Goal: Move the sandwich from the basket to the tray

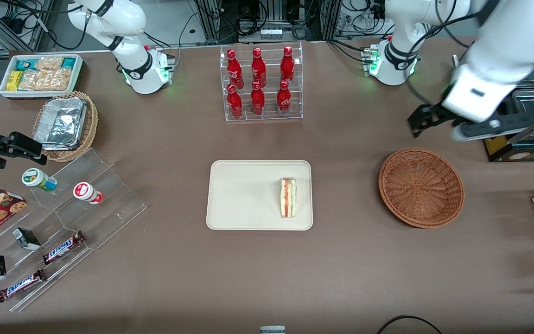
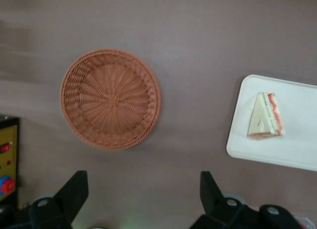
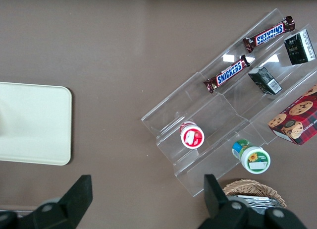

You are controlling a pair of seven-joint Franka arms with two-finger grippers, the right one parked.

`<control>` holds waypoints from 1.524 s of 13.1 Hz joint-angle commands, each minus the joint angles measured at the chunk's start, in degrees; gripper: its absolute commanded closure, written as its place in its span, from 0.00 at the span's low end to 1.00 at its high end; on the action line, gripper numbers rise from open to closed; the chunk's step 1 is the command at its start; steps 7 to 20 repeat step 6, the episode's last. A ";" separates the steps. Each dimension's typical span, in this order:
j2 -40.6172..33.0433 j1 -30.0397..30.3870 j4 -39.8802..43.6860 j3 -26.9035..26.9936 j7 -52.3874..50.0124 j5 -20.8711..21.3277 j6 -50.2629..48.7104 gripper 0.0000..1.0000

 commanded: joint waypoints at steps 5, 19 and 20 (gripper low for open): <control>-2.50 7.61 -3.20 1.98 13.22 -1.87 -1.07 0.00; -2.50 7.61 -3.28 1.99 13.22 -1.96 -1.16 0.00; -2.50 7.61 -3.28 1.99 13.22 -1.96 -1.16 0.00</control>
